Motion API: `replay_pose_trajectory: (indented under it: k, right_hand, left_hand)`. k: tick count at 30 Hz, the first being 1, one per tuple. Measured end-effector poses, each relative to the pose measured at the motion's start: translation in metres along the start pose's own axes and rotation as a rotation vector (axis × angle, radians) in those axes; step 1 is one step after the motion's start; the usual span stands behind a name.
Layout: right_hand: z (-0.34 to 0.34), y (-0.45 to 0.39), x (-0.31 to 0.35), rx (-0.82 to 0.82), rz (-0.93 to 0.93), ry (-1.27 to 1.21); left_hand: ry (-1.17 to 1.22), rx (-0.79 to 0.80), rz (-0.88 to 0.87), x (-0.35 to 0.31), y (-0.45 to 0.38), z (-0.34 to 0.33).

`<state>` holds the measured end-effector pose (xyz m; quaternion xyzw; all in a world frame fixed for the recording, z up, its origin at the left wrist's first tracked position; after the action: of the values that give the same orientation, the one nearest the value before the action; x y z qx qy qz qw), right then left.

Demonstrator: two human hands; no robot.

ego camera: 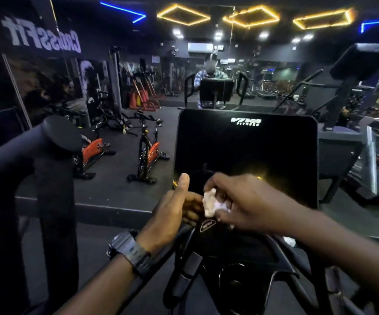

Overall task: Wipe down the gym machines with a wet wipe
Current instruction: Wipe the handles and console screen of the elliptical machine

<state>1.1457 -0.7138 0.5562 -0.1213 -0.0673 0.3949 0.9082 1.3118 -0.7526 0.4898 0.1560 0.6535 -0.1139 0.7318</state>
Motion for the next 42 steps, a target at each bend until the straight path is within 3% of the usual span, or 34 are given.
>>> replay_pose_trajectory:
  k: [2,7,11,14,17,23,24,28,30,32,34,35,37,40,42]
  right_hand:
    - [0.017,-0.024,-0.026,-0.052,-0.015,0.06]
    - [0.023,-0.097,-0.102,-0.116,-0.005,0.208]
    - [0.01,-0.149,-0.141,-0.124,0.059,0.387]
    - [0.009,-0.182,-0.162,-0.218,0.036,0.421]
    - [0.001,-0.193,-0.164,-0.258,0.019,0.382]
    - [-0.064,-0.119,-0.104,0.168,0.377,0.393]
    - [-0.058,-0.122,-0.11,0.163,0.402,0.418]
    - [0.008,-0.172,-0.159,-0.208,0.043,0.547]
    - [0.004,-0.177,-0.158,-0.275,-0.03,0.505]
    - [-0.035,-0.164,-0.12,-0.118,0.155,0.433]
    - [-0.076,-0.133,-0.082,0.157,0.251,0.301]
    - [-0.08,-0.124,-0.076,0.203,0.291,0.301]
    - [-0.061,-0.133,-0.102,0.085,0.381,0.441]
    - [0.008,-0.168,-0.154,-0.291,0.087,0.592]
    - [0.016,-0.172,-0.16,-0.385,-0.085,0.529]
  left_hand:
    - [-0.014,-0.047,-0.007,-0.01,-0.019,0.008]
    - [-0.038,-0.498,-0.107,-0.055,-0.086,0.041]
    - [0.015,-0.613,-0.016,-0.067,-0.127,0.058]
    - [0.084,-0.599,0.076,-0.055,-0.143,0.062]
    - [0.185,-0.489,0.082,-0.042,-0.153,0.058]
    - [0.404,-0.353,0.122,-0.037,-0.153,0.067]
    - [0.407,-0.348,0.114,-0.036,-0.153,0.066]
    - [0.436,-0.372,0.065,-0.03,-0.154,0.063]
    - [0.452,-0.355,0.042,-0.029,-0.154,0.064]
    - [0.432,-0.345,0.027,-0.029,-0.153,0.066]
    - [0.438,-0.321,0.047,-0.03,-0.152,0.066]
    - [0.446,-0.311,0.054,-0.031,-0.152,0.066]
    - [0.438,-0.312,0.041,-0.03,-0.151,0.064]
    - [0.429,-0.313,0.013,-0.025,-0.154,0.063]
    - [0.421,-0.313,0.002,-0.023,-0.155,0.063]
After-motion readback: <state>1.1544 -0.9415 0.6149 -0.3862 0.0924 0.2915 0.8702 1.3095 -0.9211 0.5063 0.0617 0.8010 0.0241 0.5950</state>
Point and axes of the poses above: each hand's wrist, its own y-axis away from the middle knuckle, its own z-axis out of the back of the hand, x = y × z, the point moved 2 cm from there along -y, towards the middle knuckle, and after that the axes turned 14 degrees about z, right-handed, at the moved point
